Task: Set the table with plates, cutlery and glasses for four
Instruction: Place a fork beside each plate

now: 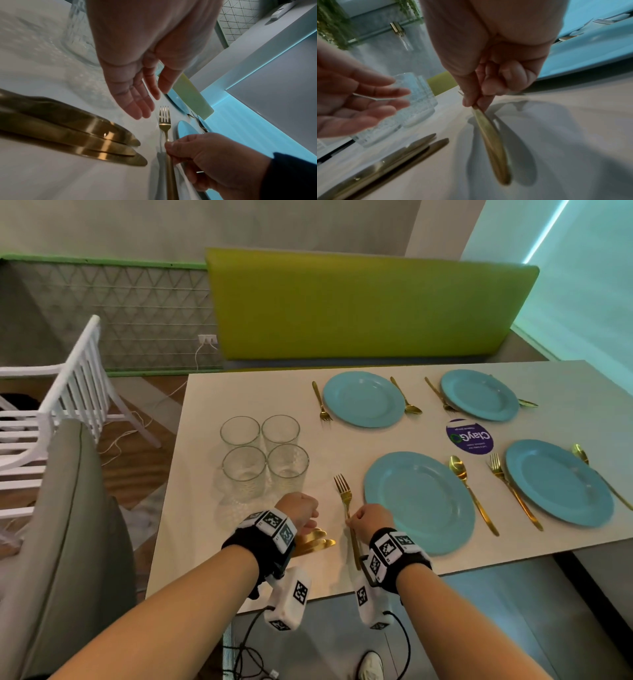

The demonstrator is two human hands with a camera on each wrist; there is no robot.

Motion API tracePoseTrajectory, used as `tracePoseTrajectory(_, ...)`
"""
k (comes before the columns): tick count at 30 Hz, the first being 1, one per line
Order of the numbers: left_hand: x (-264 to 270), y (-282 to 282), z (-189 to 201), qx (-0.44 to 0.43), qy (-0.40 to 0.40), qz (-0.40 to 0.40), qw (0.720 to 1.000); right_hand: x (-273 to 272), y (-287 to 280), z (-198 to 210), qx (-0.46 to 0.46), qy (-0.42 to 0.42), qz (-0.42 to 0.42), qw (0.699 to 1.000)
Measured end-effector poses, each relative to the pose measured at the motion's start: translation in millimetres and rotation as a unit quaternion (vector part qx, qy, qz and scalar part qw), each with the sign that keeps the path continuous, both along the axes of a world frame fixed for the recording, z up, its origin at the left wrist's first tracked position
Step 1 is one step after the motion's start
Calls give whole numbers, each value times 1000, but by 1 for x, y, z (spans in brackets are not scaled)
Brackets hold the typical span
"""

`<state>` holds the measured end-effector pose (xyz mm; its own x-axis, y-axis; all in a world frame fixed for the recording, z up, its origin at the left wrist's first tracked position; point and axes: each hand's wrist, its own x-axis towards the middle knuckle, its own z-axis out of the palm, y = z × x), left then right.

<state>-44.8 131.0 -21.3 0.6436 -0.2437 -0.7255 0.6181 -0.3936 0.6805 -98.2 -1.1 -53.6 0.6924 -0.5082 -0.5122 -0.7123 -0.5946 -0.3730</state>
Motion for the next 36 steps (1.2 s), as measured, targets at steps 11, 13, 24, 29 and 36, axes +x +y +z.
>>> tracePoseTrajectory(11,4,3,-1,14,-7,-40,999,8,-5,-2,-68,37,8,997)
tracePoseTrajectory(13,5,4,-3,19,-9,-42,999,9,-7,-3,-68,32,-1,997)
tracePoseTrajectory(24,8,-2,-8,20,-7,-46,999,10,-23,-4,-68,14,-40,997)
tracePoseTrajectory(29,7,-4,-9,26,-7,-52,998,11,-27,-5,-68,8,-45,997)
tracePoseTrajectory(36,8,-4,-9,27,-8,-50,998,10,-34,-7,-83,16,-42,996)
